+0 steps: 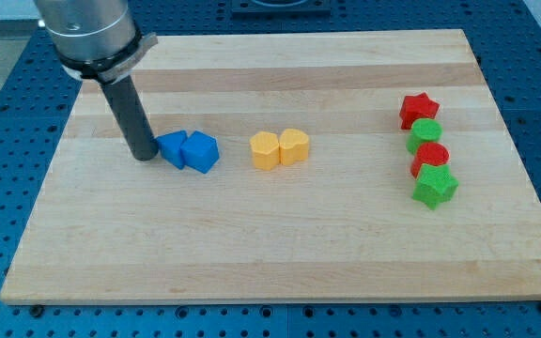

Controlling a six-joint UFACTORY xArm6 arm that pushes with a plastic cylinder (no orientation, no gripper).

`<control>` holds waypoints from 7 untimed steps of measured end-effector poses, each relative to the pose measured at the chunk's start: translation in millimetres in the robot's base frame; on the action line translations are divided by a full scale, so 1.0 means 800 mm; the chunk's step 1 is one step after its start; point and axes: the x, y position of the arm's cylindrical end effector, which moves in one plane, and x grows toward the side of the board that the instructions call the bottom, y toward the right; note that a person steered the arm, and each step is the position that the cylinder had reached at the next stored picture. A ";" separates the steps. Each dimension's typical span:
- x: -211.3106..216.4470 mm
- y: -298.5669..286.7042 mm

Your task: Slightly push blue cube left to the yellow hexagon

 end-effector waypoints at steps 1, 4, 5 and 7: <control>0.007 0.021; 0.022 0.067; 0.057 0.067; 0.073 0.091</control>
